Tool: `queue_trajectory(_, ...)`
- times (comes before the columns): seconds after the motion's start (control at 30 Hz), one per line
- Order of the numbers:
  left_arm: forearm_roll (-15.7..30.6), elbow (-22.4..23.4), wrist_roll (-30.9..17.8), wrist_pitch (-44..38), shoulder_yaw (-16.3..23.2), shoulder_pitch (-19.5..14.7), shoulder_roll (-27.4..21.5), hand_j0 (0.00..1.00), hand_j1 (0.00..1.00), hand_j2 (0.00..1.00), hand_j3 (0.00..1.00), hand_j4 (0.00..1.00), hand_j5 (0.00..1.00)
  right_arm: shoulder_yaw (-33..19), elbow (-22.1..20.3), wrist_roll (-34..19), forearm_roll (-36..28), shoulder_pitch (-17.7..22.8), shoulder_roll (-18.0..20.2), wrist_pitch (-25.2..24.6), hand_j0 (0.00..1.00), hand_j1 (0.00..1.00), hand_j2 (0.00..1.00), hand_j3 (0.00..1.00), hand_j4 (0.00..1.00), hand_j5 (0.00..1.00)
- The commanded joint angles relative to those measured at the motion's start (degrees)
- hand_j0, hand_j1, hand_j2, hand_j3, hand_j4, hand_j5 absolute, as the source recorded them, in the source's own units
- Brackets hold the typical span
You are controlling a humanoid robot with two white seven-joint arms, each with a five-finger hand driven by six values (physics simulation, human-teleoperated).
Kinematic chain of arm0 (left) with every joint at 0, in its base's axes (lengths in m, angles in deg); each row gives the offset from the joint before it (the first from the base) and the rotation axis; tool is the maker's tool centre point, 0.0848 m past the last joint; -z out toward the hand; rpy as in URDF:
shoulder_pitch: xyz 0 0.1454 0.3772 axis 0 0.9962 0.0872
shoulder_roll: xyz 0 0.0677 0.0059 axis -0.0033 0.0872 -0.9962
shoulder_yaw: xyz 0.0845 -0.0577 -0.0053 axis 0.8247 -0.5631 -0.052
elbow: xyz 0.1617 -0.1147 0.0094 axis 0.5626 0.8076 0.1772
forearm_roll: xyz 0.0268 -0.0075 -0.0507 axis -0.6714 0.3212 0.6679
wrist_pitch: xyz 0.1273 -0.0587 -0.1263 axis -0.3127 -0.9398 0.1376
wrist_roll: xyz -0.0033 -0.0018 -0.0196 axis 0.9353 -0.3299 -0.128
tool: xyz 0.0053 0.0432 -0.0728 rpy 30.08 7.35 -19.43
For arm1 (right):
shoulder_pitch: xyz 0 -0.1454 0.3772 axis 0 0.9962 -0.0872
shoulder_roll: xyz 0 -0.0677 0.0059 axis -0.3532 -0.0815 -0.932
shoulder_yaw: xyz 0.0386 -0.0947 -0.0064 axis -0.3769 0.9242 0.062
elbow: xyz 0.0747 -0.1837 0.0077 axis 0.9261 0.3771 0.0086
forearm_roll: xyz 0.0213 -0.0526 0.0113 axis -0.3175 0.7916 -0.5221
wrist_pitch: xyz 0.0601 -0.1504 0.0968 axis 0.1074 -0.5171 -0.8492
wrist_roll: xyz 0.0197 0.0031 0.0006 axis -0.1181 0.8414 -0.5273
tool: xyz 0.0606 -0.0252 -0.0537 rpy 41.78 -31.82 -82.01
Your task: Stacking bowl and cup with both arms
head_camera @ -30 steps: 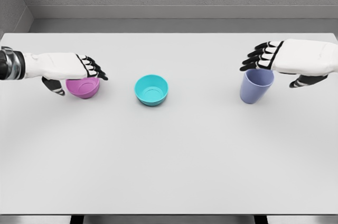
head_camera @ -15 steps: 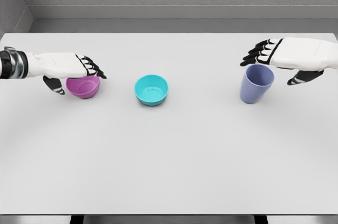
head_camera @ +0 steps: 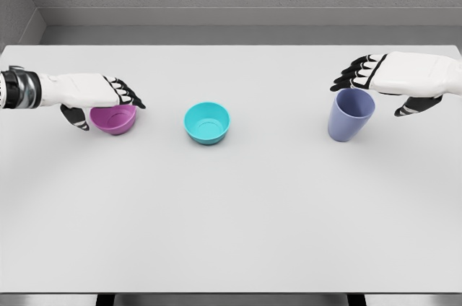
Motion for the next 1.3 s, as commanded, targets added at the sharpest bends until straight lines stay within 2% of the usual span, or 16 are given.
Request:
queue_trajectory(0.0,-0.1,0.4,0.0,-0.1,0.1,0.0,0.4,1.00,1.00,1.00,1.00,1.00,1.00,-0.1,0.4,0.0,-0.1,0.0,-0.1,-0.2,1.00,1.00,1.00,1.00,1.00,1.00)
queue_trajectory(0.13,-0.3,0.6,0.0,-0.1,0.1,0.0,0.4,1.00,1.00,1.00,1.00,1.00,1.00,0.2,3.2,0.0,-0.1,0.0,-1.3,-0.2,1.00,1.00,1.00,1.00,1.00,1.00)
queue_trajectory(0.67,-0.6,4.1,0.0,-0.1,0.1,0.1,2.5,1.00,1.00,1.00,1.00,1.00,1.00,1.0,3.3,0.0,-0.1,-0.1,-1.5,-0.2,1.00,1.00,1.00,1.00,1.00,1.00)
queue_trajectory(1.27,-1.4,4.7,0.1,-0.1,0.1,0.2,2.9,1.00,1.00,1.00,1.00,1.00,1.00,1.9,4.2,0.0,-0.1,-0.7,-2.7,-0.2,1.00,1.00,1.00,1.00,1.00,1.00)
